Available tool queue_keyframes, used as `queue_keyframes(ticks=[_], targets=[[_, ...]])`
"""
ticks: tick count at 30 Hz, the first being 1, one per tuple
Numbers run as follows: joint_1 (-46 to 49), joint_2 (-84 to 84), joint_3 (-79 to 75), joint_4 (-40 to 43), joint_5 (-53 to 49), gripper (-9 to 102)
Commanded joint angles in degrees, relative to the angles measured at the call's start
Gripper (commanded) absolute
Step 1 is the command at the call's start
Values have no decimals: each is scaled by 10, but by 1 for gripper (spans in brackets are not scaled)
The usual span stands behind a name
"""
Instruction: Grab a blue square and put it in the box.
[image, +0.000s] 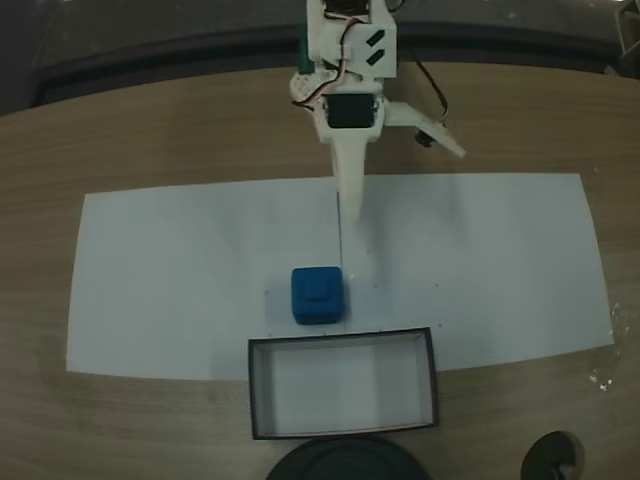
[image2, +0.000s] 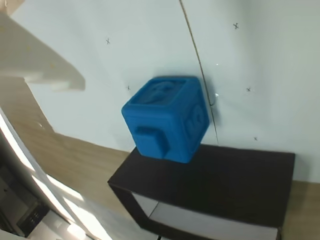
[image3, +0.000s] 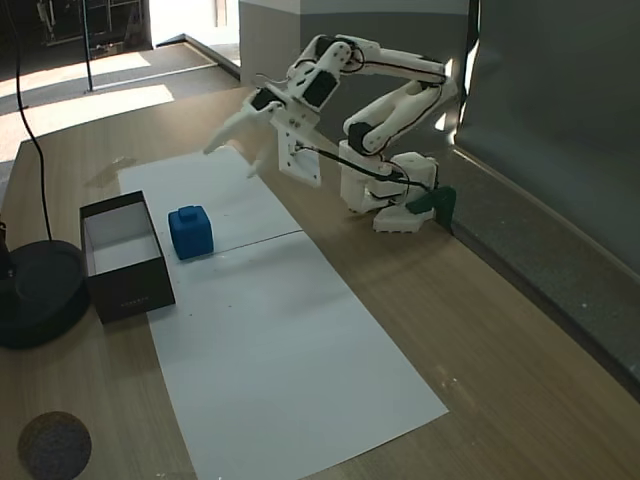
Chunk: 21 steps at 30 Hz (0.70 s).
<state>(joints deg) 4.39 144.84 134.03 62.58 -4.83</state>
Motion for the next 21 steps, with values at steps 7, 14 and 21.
queue_keyframes(ticks=[7, 14, 21], targets=[[23, -406, -301, 93, -4, 32], [23, -548, -395, 96, -4, 32], [23, -610, -426, 92, -8, 31]])
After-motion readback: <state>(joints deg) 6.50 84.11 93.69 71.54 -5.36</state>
